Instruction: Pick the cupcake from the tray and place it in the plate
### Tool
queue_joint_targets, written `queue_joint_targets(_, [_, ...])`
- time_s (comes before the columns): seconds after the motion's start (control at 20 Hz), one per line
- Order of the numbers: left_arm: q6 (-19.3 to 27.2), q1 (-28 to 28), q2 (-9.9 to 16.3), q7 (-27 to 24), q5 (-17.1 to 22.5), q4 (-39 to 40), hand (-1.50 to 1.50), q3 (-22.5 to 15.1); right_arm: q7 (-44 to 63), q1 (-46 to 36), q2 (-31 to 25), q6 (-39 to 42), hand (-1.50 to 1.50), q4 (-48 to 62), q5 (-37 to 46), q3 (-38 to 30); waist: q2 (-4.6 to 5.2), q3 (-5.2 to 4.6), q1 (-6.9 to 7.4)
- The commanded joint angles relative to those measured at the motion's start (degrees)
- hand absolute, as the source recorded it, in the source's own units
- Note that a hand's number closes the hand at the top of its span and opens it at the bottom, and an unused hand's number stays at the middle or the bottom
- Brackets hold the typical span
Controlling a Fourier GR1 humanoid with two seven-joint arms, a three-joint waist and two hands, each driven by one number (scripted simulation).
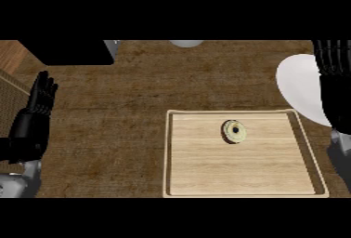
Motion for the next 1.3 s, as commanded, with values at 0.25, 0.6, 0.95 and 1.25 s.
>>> queue_joint_targets(0.25, [0.5, 4.64, -4.02, 10.55, 0.14, 5.97, 0.0, -5.7, 13.36, 0.74, 4.89, 16.55, 1.5, 1.17, -16.71, 8.95, 2.08, -0.42, 2.01])
queue_joint_targets(0.6, [1.15, 3.2, -6.7, 14.46, 0.13, 7.6, 0.0, -7.69, -3.02, 9.88, 1.01, -1.32, 1.5, 9.92, 12.42, 10.47, 1.93, -0.16, -0.25])
queue_joint_targets(0.95, [-0.11, 0.36, -6.96, 16.01, 0.12, 9.23, 0.0, -6.76, -19.14, 11.61, 0.4, 21.79, -1.5, 17.3, 1.37, 10.11, 1.49, -0.38, 0.72])
queue_joint_targets(1.25, [1.74, 3.89, -9.26, 15.66, -2.25, 7.37, 0.0, -9.59, -14.29, 6.06, -8.95, 16.13, -1.5, 18.38, 17.58, 11.56, 1.12, -0.51, 1.1])
